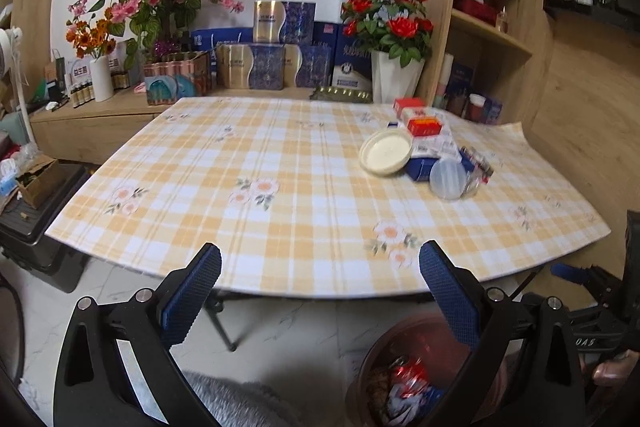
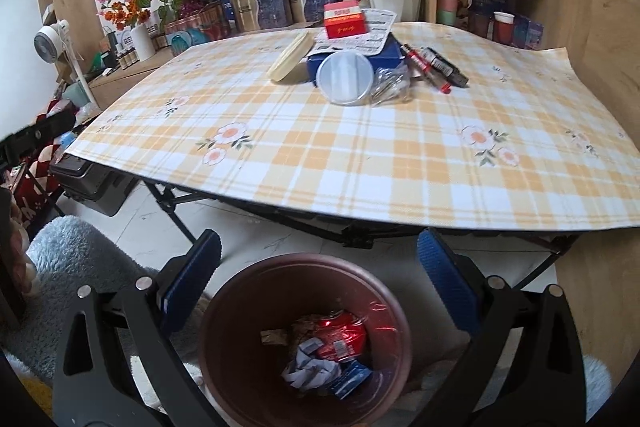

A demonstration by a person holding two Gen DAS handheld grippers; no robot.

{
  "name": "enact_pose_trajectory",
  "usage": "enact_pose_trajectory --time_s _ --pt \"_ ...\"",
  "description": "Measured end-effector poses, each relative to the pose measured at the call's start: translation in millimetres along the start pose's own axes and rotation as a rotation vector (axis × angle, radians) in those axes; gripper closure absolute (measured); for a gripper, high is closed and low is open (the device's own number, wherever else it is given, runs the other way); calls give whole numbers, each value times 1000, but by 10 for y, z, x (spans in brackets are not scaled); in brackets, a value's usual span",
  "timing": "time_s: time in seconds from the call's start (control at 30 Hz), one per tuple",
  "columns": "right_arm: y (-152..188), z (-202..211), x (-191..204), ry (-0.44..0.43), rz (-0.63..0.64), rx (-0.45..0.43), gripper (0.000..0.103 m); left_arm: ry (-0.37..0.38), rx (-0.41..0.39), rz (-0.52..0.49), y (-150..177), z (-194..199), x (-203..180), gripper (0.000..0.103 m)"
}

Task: Collect trash
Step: 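Move both grippers back over the table toward the round lids, then grasp the clear round plastic lid with the right gripper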

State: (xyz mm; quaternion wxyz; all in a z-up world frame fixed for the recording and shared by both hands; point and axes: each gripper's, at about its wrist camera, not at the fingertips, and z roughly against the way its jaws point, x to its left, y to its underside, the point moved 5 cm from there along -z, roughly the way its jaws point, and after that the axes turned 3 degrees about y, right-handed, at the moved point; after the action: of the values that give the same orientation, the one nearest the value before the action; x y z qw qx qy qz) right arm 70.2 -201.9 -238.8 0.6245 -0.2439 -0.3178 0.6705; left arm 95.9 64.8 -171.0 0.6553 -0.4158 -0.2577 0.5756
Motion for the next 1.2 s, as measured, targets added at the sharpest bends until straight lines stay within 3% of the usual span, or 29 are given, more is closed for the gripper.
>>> enact_pose_trajectory --time_s 0.23,0.43,0.67,0.83,1.0,1.2 --pt "-328 -38 -251 -15 -59 -36 6 28 -77 -26 -283 -190 -72 6" --pt "-628 -138 -399 -40 -103 -78 6 37 -94 -36 -426 -422 -56 6" --pt "-841 -413 -393 -66 -86 -58 6 12 -67 -19 -277 -703 84 6" --pt "-982 -678 -364 44 -40 -14 6 -9 -48 18 -183 -765 226 6" --pt "-1140 -929 -338 85 -47 8 6 -8 -33 27 -155 -829 241 6" --pt "-1368 -1223 -88 141 79 0 6 5 -6 11 -123 -944 164 6"
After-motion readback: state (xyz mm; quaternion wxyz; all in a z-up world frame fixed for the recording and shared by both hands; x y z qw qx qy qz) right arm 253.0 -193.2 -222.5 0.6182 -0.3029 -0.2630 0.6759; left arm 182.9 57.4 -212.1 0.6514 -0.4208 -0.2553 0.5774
